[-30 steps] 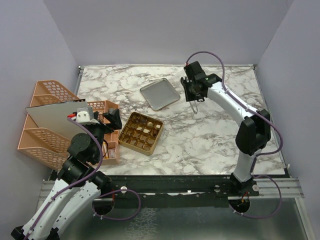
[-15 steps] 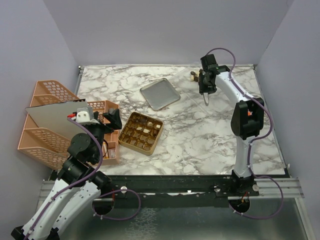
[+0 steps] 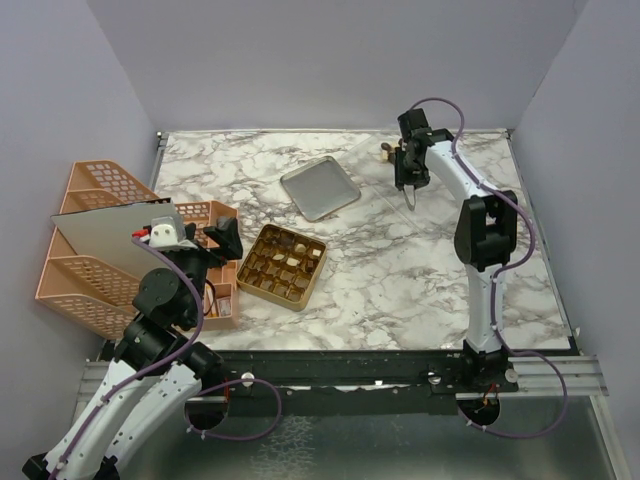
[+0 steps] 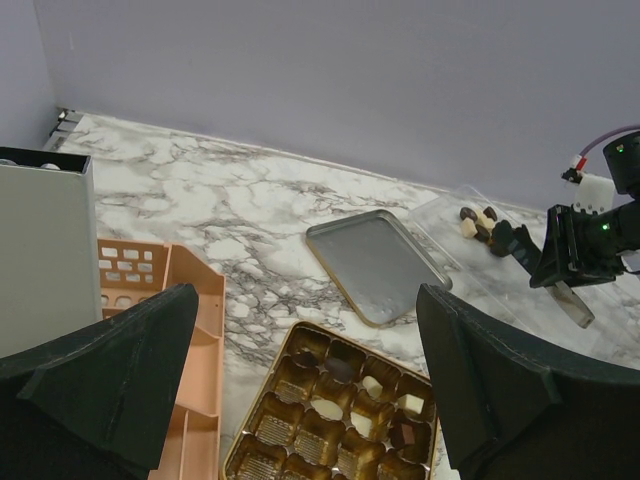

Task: Pack the chocolate
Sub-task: Pick up the fake chocolate from the plate.

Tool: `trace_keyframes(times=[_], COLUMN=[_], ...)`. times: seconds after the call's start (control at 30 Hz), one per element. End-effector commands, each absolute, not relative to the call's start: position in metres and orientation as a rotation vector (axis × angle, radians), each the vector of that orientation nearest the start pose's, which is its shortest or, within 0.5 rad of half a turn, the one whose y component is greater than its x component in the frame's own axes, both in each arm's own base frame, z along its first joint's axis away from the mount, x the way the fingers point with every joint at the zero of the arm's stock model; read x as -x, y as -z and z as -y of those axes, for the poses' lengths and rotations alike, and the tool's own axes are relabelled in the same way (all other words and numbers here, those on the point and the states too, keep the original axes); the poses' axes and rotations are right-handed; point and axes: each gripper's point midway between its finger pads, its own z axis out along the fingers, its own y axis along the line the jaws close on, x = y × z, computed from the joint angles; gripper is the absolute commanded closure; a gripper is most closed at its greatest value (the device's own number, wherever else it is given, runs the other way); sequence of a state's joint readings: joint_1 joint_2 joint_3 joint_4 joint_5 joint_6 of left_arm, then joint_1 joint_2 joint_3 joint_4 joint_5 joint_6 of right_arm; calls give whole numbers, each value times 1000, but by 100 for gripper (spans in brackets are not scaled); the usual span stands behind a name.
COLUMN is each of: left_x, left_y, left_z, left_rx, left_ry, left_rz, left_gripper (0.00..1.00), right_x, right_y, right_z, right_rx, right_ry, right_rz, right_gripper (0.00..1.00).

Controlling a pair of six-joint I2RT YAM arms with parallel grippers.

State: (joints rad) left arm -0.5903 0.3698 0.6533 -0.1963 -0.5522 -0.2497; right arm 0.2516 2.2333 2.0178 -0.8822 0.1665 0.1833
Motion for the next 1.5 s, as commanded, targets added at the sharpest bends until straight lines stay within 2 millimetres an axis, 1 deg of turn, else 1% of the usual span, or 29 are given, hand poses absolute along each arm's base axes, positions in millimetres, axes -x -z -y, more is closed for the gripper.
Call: trace_keyframes(times=[0.0,0.1,0.33,0.6,0.77,0.97,1.13,1.23,1.47], left_x=[-232,-233,-233,-236,-237,-236,-236,-236,-235], left_y=[-314,-313,-312,-309,-308,-309,-309,-310,-311], left_z=[53,53,53,55,55,54,53,54,52], left_rx=[204,204,203,201,199,201,203,203,206], left_ry=[257,256,257,250,247,245,243,243,242], left_rz=[-1482,-1483,-1485,-1497,-1502,-1496,-1496,-1496,-1491], left_gripper=[1,1,1,1,1,1,1,1,1], right_x=[-503,-502,-503,-508,-511,-507,-500,-494,-482], right_y=[-84,-79,-70,-61,-62,-73,-80,-86,-108], right_z=[-100,-96,-97,-97,-97,-97,-99,-99,-106], right_rx=[40,36,61,75,84,76,78,82,76], right_ry=[85,106,94,114,120,108,81,66,-20], right_rz=[-2668,-2677,-2700,-2722,-2721,-2699,-2695,-2690,-2649], right_gripper=[57,57,57,58,64,70,75,75,77])
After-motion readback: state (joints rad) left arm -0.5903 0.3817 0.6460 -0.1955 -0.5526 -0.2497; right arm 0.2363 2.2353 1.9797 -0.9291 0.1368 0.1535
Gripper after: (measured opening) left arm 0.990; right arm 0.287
